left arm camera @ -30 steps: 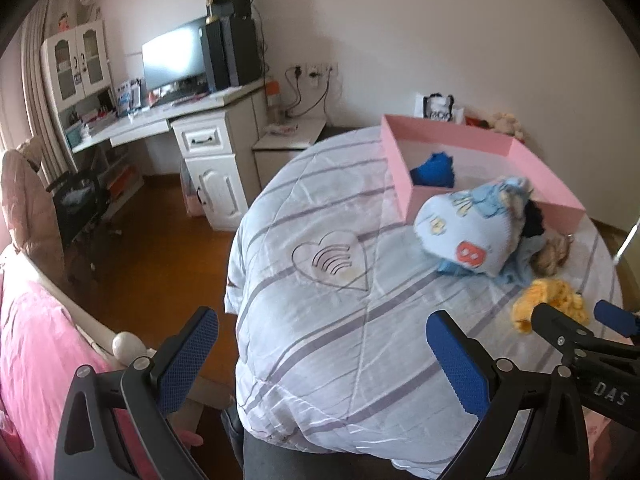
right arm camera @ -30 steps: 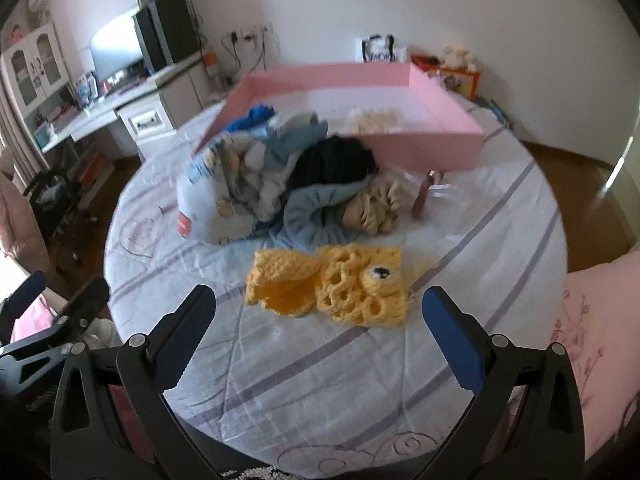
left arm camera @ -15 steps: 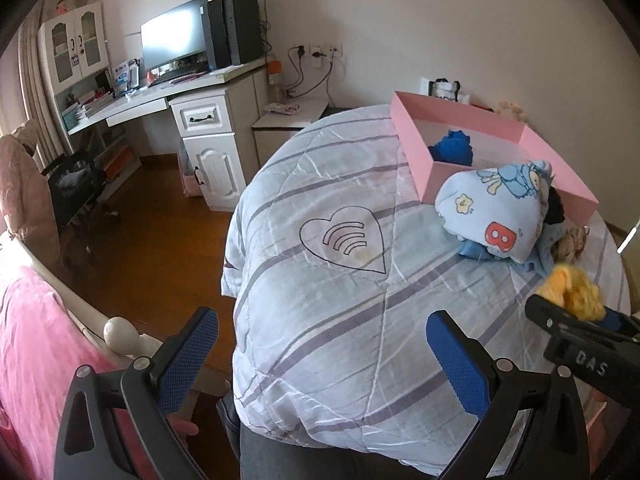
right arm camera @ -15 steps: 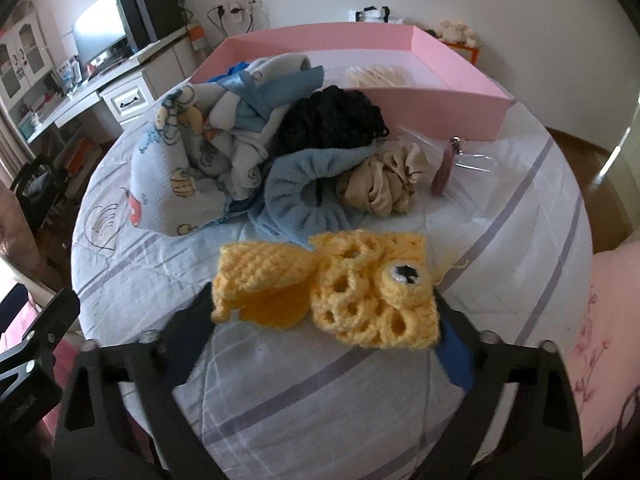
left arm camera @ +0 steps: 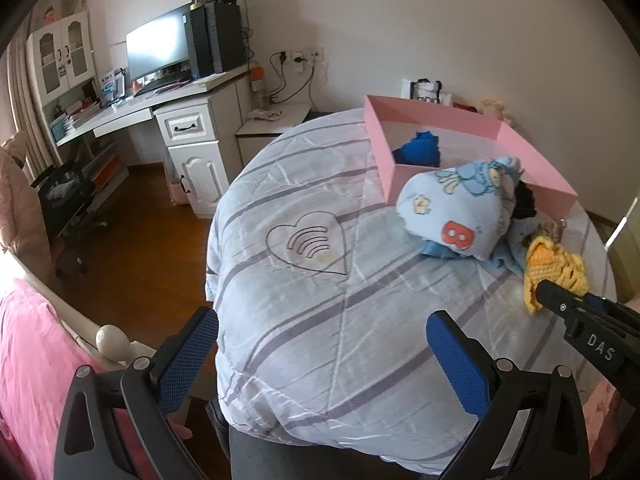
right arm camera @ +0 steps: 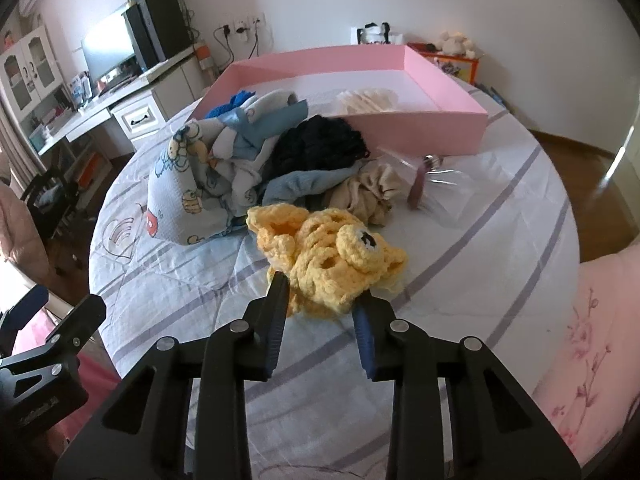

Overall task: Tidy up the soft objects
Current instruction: 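Grasp the yellow crocheted toy with the right gripper while the left gripper grasps the printed cloth bundle, then carry the yellow toy and printed cloth bundle over the pink tray with both grippers, then lower both items into the pink tray and open both grippers, then lift both tools back from the tray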

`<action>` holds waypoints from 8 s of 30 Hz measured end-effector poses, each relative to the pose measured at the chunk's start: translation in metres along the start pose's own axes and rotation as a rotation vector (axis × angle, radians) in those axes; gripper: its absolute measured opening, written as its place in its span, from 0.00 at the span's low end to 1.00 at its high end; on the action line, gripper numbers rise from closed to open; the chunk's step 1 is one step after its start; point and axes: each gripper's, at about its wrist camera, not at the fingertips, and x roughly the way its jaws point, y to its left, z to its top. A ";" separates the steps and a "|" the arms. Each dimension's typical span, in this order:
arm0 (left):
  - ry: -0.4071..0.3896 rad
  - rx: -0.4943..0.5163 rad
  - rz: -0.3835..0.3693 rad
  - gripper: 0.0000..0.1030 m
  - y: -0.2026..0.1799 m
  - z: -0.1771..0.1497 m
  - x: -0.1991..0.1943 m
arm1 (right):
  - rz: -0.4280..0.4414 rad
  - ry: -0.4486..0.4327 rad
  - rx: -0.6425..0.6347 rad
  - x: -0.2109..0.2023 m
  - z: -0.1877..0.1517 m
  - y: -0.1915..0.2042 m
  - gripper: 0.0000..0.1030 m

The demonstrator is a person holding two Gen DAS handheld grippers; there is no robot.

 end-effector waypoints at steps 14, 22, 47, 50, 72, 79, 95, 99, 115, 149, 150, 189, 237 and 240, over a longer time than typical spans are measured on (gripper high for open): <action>-0.030 -0.017 -0.039 1.00 -0.037 0.031 -0.005 | -0.043 -0.098 0.118 -0.032 0.010 -0.067 0.28; 0.000 0.005 -0.075 1.00 -0.068 0.058 0.027 | -0.030 -0.067 0.144 -0.011 0.019 -0.088 0.28; 0.025 0.036 -0.190 0.38 -0.066 0.066 0.024 | 0.004 -0.082 0.133 -0.008 0.026 -0.080 0.28; 0.008 0.040 -0.186 0.38 -0.064 0.063 0.012 | 0.010 -0.101 0.124 -0.017 0.025 -0.075 0.28; -0.223 0.023 -0.106 0.39 -0.033 0.027 -0.118 | 0.032 -0.321 -0.009 -0.123 0.014 -0.024 0.28; -0.302 0.027 -0.100 0.39 -0.030 0.008 -0.160 | 0.035 -0.384 -0.031 -0.151 0.008 -0.013 0.28; -0.425 0.024 -0.087 0.39 -0.018 -0.057 -0.217 | 0.033 -0.486 -0.070 -0.194 -0.009 0.004 0.28; -0.431 0.027 -0.086 0.39 -0.020 -0.068 -0.223 | 0.036 -0.489 -0.074 -0.199 -0.015 0.005 0.28; -0.443 0.024 -0.084 0.39 -0.017 -0.083 -0.235 | 0.032 -0.499 -0.076 -0.205 -0.018 0.000 0.28; -0.347 0.050 -0.090 0.39 -0.029 -0.033 -0.184 | 0.035 -0.404 -0.062 -0.153 0.013 -0.006 0.28; -0.340 0.052 -0.089 0.39 -0.030 -0.029 -0.180 | 0.037 -0.397 -0.060 -0.148 0.015 -0.007 0.28; -0.034 0.161 -0.076 0.40 -0.121 0.264 0.153 | 0.026 -0.152 -0.063 0.084 0.177 -0.030 0.31; -0.057 0.084 -0.081 0.92 -0.089 0.224 0.174 | -0.053 -0.128 0.052 0.101 0.177 -0.062 0.96; -0.060 0.085 -0.080 0.92 -0.090 0.222 0.166 | -0.058 -0.135 0.051 0.096 0.176 -0.061 0.96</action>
